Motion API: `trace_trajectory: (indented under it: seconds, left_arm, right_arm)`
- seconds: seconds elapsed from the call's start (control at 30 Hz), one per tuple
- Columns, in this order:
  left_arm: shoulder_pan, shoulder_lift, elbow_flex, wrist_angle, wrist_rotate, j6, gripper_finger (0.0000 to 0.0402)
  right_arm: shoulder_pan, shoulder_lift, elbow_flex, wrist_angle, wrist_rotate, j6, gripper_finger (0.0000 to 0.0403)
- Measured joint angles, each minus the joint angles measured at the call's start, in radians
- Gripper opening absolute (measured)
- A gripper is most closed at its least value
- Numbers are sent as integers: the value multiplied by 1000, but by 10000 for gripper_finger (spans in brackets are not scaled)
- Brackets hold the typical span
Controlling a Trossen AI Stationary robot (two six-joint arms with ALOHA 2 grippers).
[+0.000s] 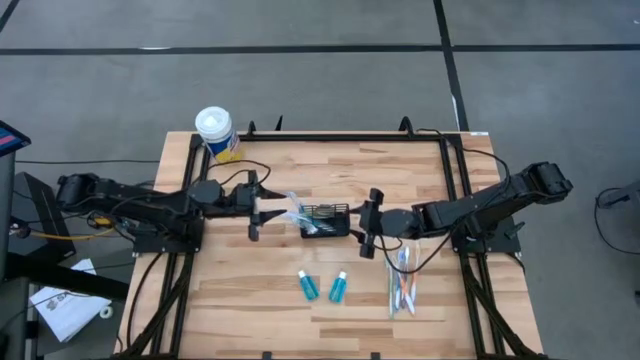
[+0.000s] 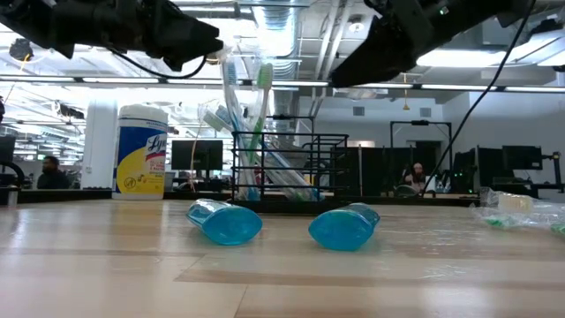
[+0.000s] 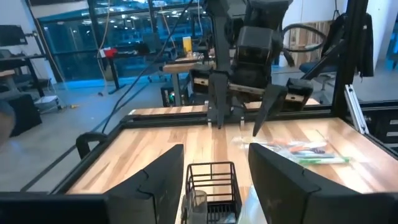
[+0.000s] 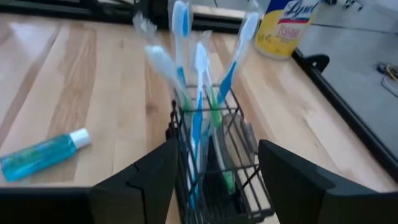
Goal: Pick & Place toothbrushing station
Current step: Adjust toothbrushes inside the mesh
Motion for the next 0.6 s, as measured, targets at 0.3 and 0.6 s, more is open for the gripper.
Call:
trace_trajectory:
  seconds: [0.3,0.6]
  left_arm:
    - [-17,-35,0,-116,-10,-20,176]
    - [-26,-54,0,-134,-14,-21,176]
  right_arm:
    - [-34,0,0,81,-1,-21,214]
    - [-72,113,-1,162,-105,-22,214]
